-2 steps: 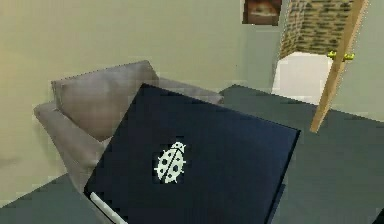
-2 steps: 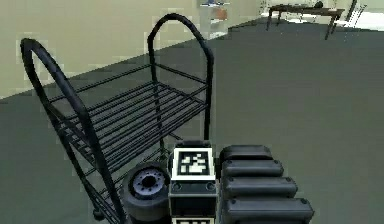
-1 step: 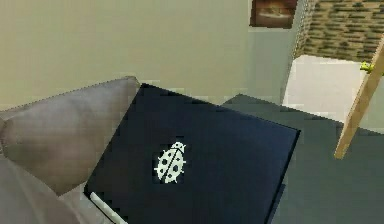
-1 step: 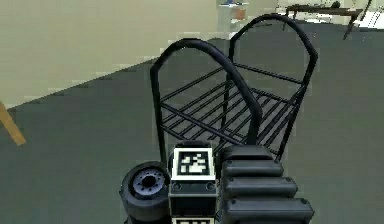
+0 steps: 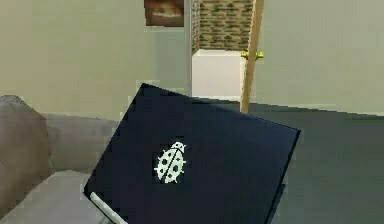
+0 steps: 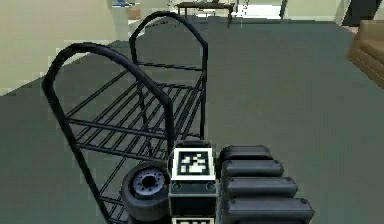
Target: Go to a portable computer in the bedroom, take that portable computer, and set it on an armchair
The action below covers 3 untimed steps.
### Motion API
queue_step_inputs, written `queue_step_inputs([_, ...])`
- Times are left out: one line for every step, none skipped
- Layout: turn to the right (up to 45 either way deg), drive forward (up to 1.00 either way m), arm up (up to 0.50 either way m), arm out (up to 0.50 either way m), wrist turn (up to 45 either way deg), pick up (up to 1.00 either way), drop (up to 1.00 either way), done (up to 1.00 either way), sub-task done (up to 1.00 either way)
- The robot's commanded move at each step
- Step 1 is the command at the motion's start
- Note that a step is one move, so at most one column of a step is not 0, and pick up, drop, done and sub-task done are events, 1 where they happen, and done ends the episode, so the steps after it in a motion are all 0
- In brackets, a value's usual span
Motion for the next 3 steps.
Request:
queue_step_inputs([0.0,0.4,0.0,0.0,0.0,0.0,0.0,0.0,0.0])
queue_step_inputs([45.0,0.0,0.0,0.0,0.0,0.0,0.0,0.0,0.0])
queue_step_inputs([45.0,0.0,0.0,0.0,0.0,0.0,0.0,0.0,0.0])
